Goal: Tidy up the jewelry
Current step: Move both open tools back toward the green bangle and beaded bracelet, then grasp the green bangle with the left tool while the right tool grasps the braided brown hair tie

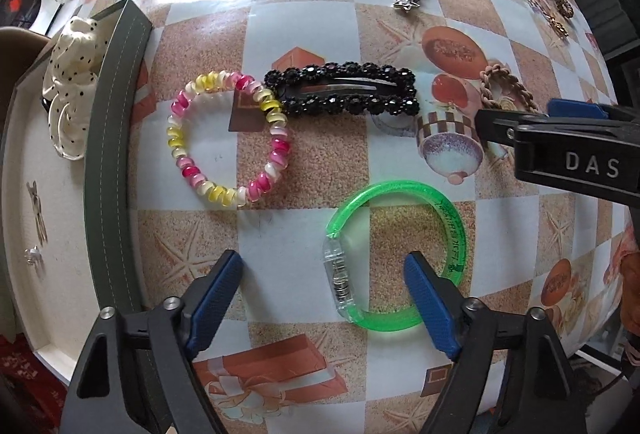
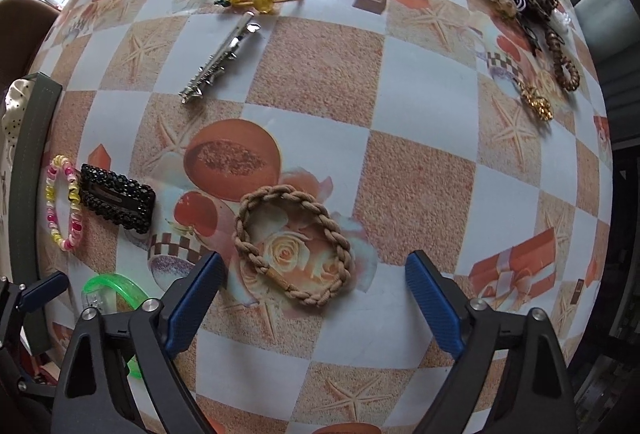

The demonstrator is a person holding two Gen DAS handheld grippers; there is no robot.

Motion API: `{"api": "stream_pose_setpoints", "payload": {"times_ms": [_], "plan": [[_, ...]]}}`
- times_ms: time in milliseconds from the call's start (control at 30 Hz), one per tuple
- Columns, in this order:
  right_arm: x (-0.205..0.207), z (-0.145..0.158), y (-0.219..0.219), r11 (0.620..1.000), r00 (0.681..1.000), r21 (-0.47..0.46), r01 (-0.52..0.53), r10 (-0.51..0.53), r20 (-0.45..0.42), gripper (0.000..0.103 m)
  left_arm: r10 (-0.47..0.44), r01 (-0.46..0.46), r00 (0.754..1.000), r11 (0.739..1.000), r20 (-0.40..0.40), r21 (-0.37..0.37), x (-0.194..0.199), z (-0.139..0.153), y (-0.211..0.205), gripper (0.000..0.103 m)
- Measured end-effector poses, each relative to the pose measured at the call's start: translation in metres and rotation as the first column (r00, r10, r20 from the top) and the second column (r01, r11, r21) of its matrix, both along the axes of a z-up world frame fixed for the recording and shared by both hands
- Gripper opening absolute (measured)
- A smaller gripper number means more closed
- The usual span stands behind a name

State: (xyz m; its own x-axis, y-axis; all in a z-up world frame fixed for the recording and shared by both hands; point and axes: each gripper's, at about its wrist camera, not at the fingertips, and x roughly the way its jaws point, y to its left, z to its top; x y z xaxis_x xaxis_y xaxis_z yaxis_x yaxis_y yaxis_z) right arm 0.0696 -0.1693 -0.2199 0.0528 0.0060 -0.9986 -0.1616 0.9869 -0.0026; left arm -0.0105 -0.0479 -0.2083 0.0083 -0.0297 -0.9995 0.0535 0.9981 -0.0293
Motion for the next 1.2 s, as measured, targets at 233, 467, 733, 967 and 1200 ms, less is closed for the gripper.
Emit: {"api": "stream_pose_setpoints", "payload": {"times_ms": [233, 467, 733, 967, 1200], "plan": [[0.002, 0.01, 0.018, 0.999, 0.999, 0.005, -0.037, 0.037, 0.024, 0.066, -0.035, 0.035, 0.999, 0.999, 0.01, -0.024, 0.006, 0.012, -0.012, 0.044], [0.007, 0.016, 0.028, 0.999, 0.999, 0.006, -0.043, 0.043, 0.029, 0.025, -0.035, 0.035, 0.999, 0.997, -0.004, -0.071, 0.013, 0.015, -0.015, 0.018], [0.007, 0.024, 0.014, 0.998, 0.999, 0.055, 0.042, -0.043, 0.014, 0.011, -0.049, 0.051, 0.999, 0.991, 0.018, -0.127, 0.016, 0.023, -0.014, 0.014], [0.008, 0.037, -0.015, 0.98, 0.989, 0.133, 0.146, -0.147, -0.006, 0.011, -0.038, 0.043, 0.999, 0.986, 0.032, -0.164, 0.022, 0.034, -0.002, 0.014], [0.006, 0.058, -0.027, 0.964, 0.98, 0.179, 0.197, -0.199, -0.003, 0.011, -0.018, 0.033, 0.997, 0.983, 0.08, -0.18, 0.015, 0.055, 0.02, 0.014]]}}
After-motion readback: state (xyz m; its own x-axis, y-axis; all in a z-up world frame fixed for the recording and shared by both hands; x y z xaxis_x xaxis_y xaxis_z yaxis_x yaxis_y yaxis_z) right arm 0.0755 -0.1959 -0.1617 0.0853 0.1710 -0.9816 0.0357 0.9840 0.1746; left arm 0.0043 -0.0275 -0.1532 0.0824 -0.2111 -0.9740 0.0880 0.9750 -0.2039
